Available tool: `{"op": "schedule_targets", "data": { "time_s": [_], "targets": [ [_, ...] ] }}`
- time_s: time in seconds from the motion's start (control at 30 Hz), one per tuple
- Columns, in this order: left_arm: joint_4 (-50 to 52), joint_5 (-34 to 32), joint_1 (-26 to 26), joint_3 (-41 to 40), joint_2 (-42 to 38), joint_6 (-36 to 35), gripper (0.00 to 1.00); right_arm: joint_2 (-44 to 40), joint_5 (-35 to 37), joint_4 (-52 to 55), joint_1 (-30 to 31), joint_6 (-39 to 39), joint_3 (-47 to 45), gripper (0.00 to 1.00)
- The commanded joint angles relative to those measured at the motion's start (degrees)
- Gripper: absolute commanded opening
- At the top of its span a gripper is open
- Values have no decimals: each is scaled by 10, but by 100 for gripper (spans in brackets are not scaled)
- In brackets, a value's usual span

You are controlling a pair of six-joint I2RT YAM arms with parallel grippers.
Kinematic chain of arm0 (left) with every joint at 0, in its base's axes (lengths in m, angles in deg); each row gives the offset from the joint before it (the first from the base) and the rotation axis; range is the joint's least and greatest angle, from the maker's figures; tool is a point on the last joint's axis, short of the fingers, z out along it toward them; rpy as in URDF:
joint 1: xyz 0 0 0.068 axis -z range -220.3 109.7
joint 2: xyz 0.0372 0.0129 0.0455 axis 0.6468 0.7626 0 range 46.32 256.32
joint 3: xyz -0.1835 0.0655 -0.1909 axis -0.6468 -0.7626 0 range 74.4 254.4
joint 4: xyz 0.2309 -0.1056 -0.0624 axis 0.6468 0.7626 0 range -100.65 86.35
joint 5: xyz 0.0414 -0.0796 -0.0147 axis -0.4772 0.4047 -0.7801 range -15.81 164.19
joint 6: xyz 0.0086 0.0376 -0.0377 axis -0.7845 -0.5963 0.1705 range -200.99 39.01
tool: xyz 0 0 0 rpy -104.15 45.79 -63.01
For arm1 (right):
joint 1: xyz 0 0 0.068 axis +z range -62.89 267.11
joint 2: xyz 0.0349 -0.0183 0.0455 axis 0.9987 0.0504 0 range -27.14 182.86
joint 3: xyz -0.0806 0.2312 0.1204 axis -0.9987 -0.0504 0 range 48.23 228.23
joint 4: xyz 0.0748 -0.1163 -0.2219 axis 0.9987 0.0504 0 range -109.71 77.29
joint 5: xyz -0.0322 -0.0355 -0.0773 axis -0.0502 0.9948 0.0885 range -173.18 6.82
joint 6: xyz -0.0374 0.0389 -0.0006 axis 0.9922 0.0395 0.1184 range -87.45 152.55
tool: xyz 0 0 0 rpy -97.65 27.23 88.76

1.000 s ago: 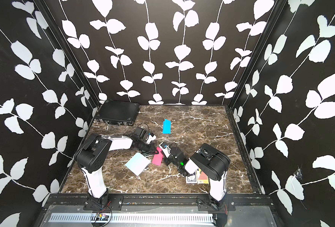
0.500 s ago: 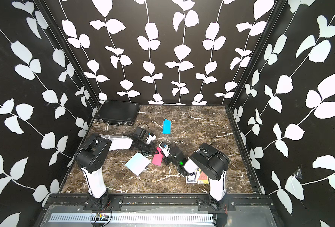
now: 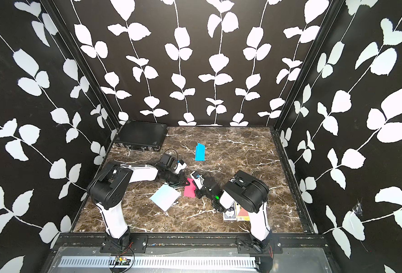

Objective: Fold the square paper along the opposite sides
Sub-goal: Smooth out the paper at the center of the board.

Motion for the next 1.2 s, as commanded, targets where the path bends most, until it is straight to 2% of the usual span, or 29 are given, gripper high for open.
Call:
{"op": "schedule_targets", "data": {
  "time_s": [0.0, 0.7, 0.8, 0.9, 1.03, 1.17],
  "targets": [
    [31, -5, 0, -23, -31, -5, 0, 24, 43, 45, -15, 3, -9, 6],
    [12, -9, -4, -51, -37, -2, 0, 29, 50, 67, -31, -18, -7, 6],
    [13, -9, -5, -49, -36, -3, 0, 5, 23, 62, -33, -22, -10, 6],
    [9, -7, -4, -48, -36, 0, 0, -50, -16, 100, -33, -33, 1, 8],
    [-10, -3, -4, -49, -31, 10, 0, -82, -18, 118, -15, -36, 22, 9],
    [-20, 3, -4, -47, -27, 15, 0, -53, 0, 111, 14, -23, 45, 9]
  ]
}}
